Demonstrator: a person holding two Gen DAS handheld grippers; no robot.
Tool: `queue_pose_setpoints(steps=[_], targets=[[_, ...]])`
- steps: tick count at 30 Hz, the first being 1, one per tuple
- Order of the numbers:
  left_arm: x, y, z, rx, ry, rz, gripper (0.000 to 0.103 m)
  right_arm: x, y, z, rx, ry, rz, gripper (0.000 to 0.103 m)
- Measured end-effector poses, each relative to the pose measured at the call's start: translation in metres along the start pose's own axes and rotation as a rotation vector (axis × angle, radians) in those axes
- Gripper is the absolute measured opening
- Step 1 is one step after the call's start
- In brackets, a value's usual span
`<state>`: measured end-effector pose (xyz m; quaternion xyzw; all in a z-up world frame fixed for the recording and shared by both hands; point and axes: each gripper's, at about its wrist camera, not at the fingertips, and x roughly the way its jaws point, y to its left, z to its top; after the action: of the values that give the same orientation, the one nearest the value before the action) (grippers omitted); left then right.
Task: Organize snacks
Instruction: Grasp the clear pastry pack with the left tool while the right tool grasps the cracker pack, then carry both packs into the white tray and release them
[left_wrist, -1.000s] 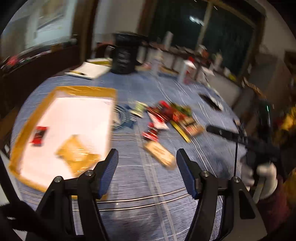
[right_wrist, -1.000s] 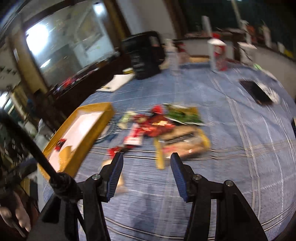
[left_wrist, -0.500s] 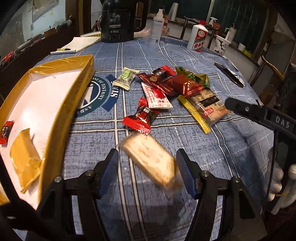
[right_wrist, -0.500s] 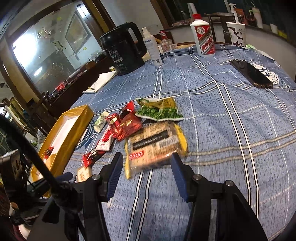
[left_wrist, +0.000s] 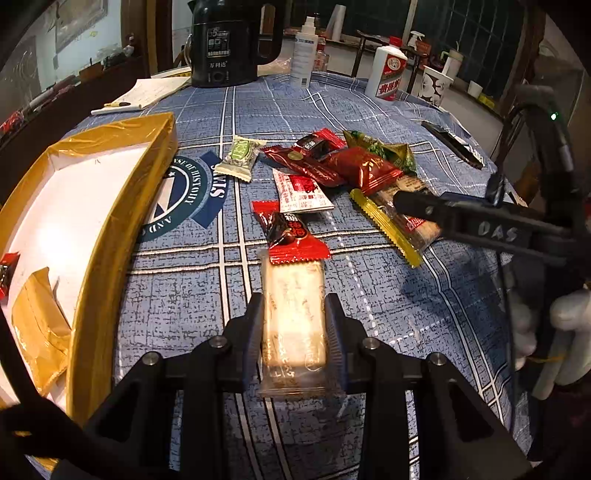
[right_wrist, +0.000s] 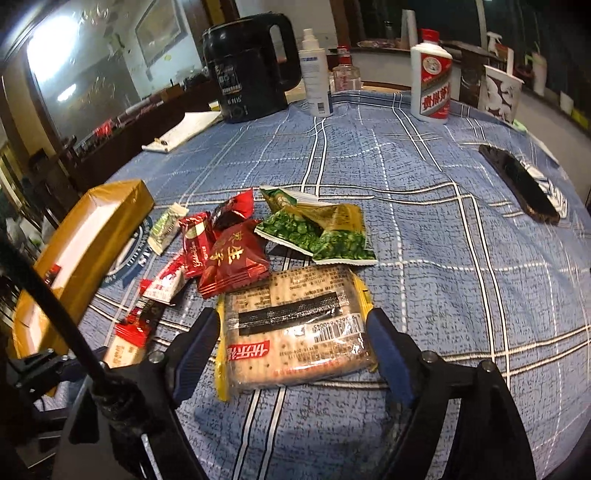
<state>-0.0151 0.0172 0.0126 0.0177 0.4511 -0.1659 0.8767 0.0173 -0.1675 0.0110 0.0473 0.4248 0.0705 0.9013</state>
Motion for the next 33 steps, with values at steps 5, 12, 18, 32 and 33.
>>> queue_pose_setpoints(steps=[5,12,18,32,33], targets=[[0.002,-0.002,0.002,-0.004,-0.010,0.007,0.038,0.007,0.006,0.002,-0.051,0.003,-0.042,0.085],[0.004,-0.009,0.002,0.036,-0.012,0.026,0.035,0.010,0.009,-0.001,-0.058,0.004,-0.052,0.089],[-0.004,-0.005,-0.002,0.017,-0.017,-0.002,0.035,0.011,0.018,-0.004,-0.120,0.027,-0.099,0.082],[-0.060,-0.005,-0.019,-0.003,-0.105,-0.047,0.035,-0.031,0.027,-0.032,-0.063,0.012,-0.026,0.071],[-0.065,-0.004,-0.021,-0.007,-0.115,-0.048,0.035,-0.035,0.030,-0.034,-0.064,0.007,-0.025,0.071]])
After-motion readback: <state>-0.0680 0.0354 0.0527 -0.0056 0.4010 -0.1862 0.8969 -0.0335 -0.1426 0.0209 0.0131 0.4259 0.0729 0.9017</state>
